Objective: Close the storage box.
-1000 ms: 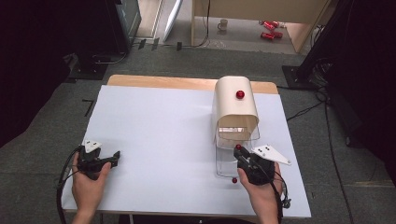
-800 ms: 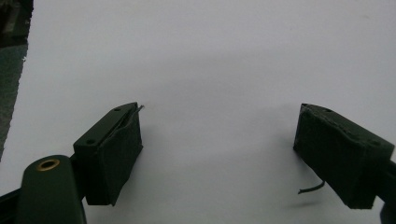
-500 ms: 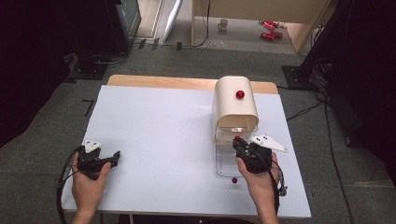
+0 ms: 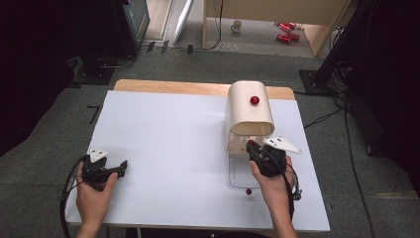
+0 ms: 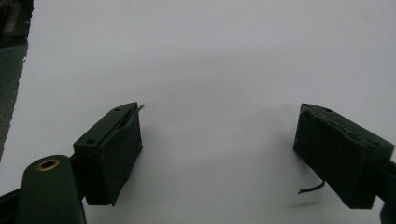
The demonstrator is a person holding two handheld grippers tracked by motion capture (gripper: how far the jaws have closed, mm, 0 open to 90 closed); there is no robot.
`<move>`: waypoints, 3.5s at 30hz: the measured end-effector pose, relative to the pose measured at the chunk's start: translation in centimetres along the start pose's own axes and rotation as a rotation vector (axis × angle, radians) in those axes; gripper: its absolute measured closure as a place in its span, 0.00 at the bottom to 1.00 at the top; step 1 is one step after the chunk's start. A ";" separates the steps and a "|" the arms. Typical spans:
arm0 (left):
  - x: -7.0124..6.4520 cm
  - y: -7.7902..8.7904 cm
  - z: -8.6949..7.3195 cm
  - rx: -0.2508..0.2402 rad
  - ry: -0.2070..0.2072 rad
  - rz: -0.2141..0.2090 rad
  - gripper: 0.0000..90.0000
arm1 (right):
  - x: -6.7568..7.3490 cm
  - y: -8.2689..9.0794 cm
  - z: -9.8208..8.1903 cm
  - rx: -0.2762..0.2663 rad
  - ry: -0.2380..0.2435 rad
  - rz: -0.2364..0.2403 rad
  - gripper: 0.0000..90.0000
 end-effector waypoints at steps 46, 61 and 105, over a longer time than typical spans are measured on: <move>0.0 0.0 0.0 -0.001 -0.001 0.001 0.17 | -0.8 6.2 -11.6 0.018 -0.057 -0.009 0.51; 0.0 0.0 0.0 0.000 0.000 0.001 0.17 | -1.1 5.8 -12.2 0.014 -0.056 -0.034 0.62; 0.0 0.0 0.0 0.000 0.000 0.001 0.17 | 0.1 4.2 -14.2 0.094 -0.046 -0.005 0.75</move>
Point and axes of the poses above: each handheld gripper's, and its own axes: y roughly backward along the jaws, z roughly out of its top, x roughly to its left, the point moved 10 cm from there along -y, roughly forward along the jaws, and after that the axes turned 3 degrees about -y, right-handed, at the moved point
